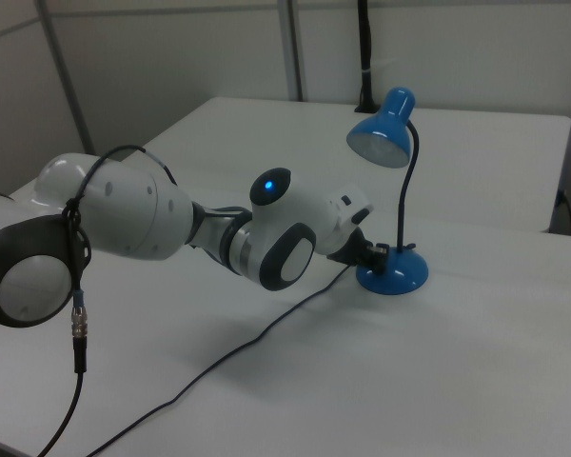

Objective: Turn off the lamp

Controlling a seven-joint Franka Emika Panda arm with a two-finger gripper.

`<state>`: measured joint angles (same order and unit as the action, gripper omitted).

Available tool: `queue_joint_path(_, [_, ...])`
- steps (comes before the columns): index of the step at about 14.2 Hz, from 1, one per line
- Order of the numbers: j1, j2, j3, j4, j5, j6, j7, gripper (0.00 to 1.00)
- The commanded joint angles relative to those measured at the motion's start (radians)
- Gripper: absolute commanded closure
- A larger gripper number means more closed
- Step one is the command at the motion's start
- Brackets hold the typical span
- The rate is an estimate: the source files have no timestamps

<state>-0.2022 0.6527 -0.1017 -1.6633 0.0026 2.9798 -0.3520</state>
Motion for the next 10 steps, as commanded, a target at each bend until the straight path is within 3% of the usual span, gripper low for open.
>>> queue_joint_path(1, [0.015, 0.015, -0.016, -0.124, 0.013, -0.022, -0.059, 1.00])
queue_joint_path(6, [0.015, -0.043, -0.016, -0.119, 0.039, -0.045, -0.015, 1.00])
queue_joint_path(8, [0.013, -0.106, -0.012, -0.090, 0.085, -0.208, 0.057, 1.00])
queue_joint_path(10, [0.030, -0.180, -0.004, -0.030, 0.076, -0.458, 0.190, 1.00])
